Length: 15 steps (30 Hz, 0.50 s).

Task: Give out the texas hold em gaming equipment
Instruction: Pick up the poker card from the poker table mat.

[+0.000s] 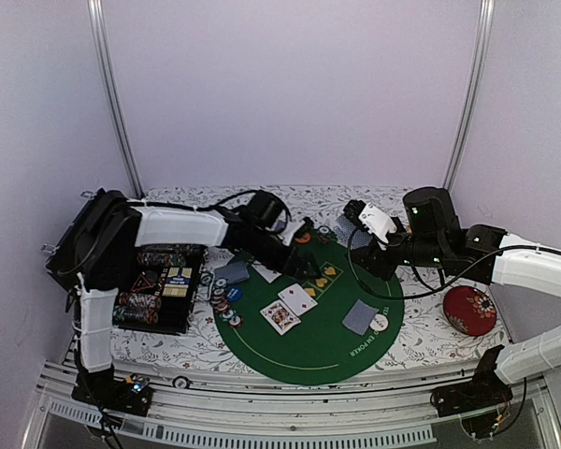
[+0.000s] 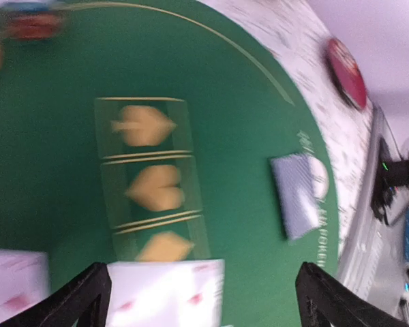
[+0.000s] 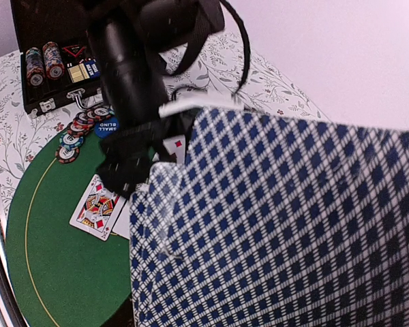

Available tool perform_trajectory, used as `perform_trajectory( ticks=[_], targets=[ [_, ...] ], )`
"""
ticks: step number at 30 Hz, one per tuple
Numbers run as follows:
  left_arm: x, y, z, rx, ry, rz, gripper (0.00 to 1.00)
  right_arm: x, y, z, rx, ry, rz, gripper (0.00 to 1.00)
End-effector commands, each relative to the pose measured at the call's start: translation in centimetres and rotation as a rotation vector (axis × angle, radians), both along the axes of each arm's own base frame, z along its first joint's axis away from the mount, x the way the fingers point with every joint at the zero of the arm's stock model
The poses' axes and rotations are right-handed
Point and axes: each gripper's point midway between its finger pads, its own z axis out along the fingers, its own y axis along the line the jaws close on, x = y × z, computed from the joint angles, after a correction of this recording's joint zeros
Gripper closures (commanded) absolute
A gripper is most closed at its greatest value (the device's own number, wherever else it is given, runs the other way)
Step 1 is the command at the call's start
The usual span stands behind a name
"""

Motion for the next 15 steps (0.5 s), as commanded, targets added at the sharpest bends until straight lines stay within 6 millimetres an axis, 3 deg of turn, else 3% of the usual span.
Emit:
perform_trajectory(
  ticks=[1, 5, 7, 10, 15],
  targets=[
    [5.5, 8.2, -0.1, 0.206, -0.156, 0.167, 0.02, 0.1, -0.2, 1.3, 0.026, -0.023, -0.008, 0.56],
    [9.4, 12.2, -1.9, 0.254, -0.145, 0.27, 0.02, 0.2, -0.1, 1.1, 0.021, -0.019, -0.007, 0.56],
    [10.9, 13.1, -2.8, 0.236, -0.112, 0.289, 0.02, 0.1, -0.1, 1.0, 0.017, -0.016, -0.006, 0.56],
    [12.0, 13.0, -3.8, 0.194, -0.078, 0.262, 0.07, 0.1, -0.2, 1.0, 0.017, -0.017, -0.007, 0.56],
    [11.4, 11.2, -4.9, 0.122, -0.02, 0.172, 0.21, 0.0, -0.2, 0.8, 0.015, -0.014, -0.007, 0.56]
  ],
)
